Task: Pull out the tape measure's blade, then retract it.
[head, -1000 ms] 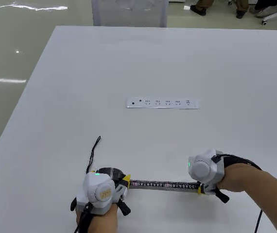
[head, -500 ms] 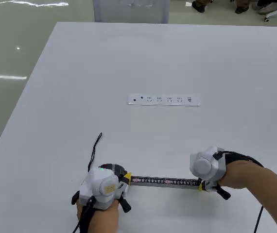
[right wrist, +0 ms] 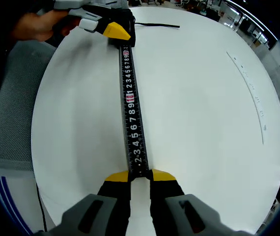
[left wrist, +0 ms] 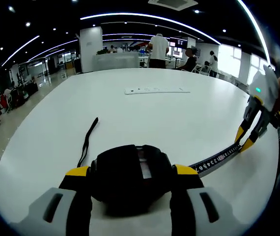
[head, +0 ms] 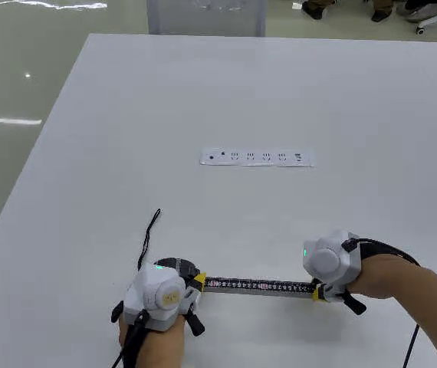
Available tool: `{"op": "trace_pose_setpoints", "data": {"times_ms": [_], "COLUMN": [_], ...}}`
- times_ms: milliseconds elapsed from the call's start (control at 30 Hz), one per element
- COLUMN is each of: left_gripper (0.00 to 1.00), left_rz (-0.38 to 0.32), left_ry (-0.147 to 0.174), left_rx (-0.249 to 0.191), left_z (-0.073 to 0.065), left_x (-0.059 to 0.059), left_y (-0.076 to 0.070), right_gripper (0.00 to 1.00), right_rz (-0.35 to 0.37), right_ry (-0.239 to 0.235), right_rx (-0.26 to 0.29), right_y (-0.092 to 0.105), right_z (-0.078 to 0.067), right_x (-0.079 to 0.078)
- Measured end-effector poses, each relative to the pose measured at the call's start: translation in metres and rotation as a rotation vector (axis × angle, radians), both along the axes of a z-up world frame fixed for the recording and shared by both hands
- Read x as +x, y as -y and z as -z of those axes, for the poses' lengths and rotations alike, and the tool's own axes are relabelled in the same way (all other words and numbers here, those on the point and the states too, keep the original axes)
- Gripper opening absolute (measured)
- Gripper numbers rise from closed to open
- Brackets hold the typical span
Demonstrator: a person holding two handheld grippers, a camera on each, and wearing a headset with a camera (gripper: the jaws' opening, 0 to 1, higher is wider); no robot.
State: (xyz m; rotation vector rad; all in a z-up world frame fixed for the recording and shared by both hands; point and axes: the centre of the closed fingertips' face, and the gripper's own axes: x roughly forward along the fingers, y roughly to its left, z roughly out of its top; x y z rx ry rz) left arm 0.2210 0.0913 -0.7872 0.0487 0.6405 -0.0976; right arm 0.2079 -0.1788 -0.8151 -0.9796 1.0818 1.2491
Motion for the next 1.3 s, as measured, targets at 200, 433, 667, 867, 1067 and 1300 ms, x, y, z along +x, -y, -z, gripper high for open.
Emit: {"op": "trace_pose_setpoints", "data": {"times_ms": [200,433,667,867,1067,1300], "left_gripper": [0.6,0.6,0.6,0.6,0.6,0.6], "left_rz": [0.0,0.006,0.009,0.012,0.012,0.013], "left_ry": [-0.002,-0.003,-0.001,-0.001,-0.004,-0.006], "left_rx": [-0.005,-0.005,-0.007,-0.011,-0.014,-0.018], "left_z": [-0.004,-0.001,0.0,-0.002,-0.007,-0.007], "left_x": [-0.002,0.0,0.002,0.002,-0.001,-0.001], "left_y": [0.002,0.002,0.001,0.003,0.005,0.004], "right_gripper": [0.13,0.13,0.13,0.13,0.13,0.13], "right_rz": [-0.022,-0.016,-0.017,-0.032,-0.025,-0.019], "right_ry": [0.006,0.006,0.009,0.01,0.012,0.009], "right_rx": [0.004,0.005,0.019,0.012,0.017,0.02], "right_y": [-0.003,-0.006,-0.011,-0.013,-0.014,-0.016], "right_z": [0.0,-0.002,-0.001,-0.001,0.001,0.001], "right_x": [0.001,-0.001,0.001,0.002,0.003,0.003]}}
